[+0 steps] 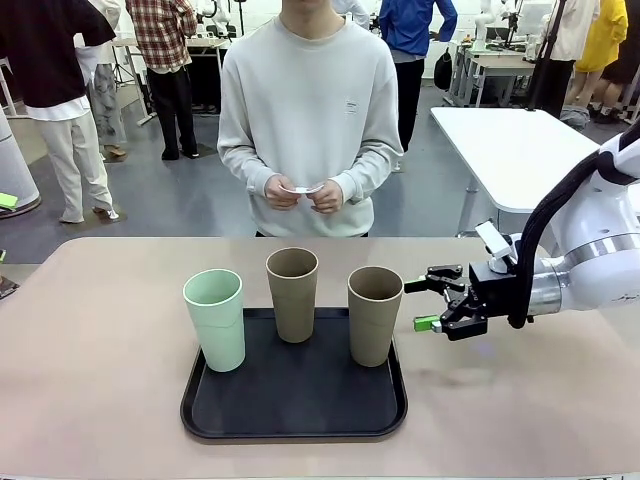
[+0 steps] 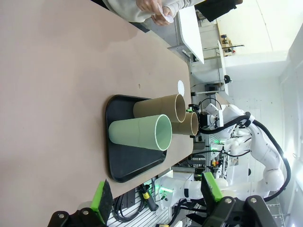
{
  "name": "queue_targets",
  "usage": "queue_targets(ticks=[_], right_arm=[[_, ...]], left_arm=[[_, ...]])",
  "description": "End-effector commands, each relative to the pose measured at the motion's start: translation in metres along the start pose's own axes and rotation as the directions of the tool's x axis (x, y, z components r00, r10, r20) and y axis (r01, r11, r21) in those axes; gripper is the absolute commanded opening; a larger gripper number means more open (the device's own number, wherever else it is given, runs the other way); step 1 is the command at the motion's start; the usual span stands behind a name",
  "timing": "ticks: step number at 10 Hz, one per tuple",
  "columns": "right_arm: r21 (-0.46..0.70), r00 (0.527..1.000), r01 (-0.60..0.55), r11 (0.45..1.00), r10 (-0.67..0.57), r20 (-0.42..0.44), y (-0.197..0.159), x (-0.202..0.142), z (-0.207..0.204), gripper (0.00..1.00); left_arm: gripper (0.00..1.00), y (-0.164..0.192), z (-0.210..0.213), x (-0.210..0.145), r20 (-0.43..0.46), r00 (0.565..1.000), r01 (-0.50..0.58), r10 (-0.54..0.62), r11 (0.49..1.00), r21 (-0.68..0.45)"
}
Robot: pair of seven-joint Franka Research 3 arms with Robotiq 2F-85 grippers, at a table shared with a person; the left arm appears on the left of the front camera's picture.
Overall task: Place coasters on the table and set cups on them.
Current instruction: Pick up one Reusable plastic cup and place it on a coaster set by the human.
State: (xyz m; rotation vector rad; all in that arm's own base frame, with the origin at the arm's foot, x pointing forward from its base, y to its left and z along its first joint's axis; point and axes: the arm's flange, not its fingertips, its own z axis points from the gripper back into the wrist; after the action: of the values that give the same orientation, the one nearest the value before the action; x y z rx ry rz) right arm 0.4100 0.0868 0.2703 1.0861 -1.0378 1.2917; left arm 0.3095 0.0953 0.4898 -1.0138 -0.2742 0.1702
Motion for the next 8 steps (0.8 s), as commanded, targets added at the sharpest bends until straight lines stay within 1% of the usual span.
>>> queue_targets(ticks=[1,2,4,8], right_arm=[[-0.008,1.000,-0.012,1.000,0.012,0.016,-0.007,-0.008,-0.015,1.00],[0.006,0.999,-0.027,1.000,0.027,0.019,-0.008,-0.009,-0.019,1.00],[0.014,1.000,-0.007,1.000,0.007,0.009,-0.011,-0.013,-0.026,1.00],[0.039,1.000,-0.009,0.999,0.009,-0.002,-0.011,-0.014,-0.039,1.00]], left_arm=[[1.00,0.002,0.000,-0.002,0.003,1.000,0.014,-0.014,1.000,-0.021],[1.00,0.002,0.000,-0.002,0.003,1.000,0.014,-0.014,1.000,-0.021],[1.00,0.002,0.000,-0.002,0.003,1.000,0.014,-0.014,1.000,-0.021],[1.00,0.002,0.000,-0.002,0.003,1.000,0.014,-0.014,1.000,-0.021]])
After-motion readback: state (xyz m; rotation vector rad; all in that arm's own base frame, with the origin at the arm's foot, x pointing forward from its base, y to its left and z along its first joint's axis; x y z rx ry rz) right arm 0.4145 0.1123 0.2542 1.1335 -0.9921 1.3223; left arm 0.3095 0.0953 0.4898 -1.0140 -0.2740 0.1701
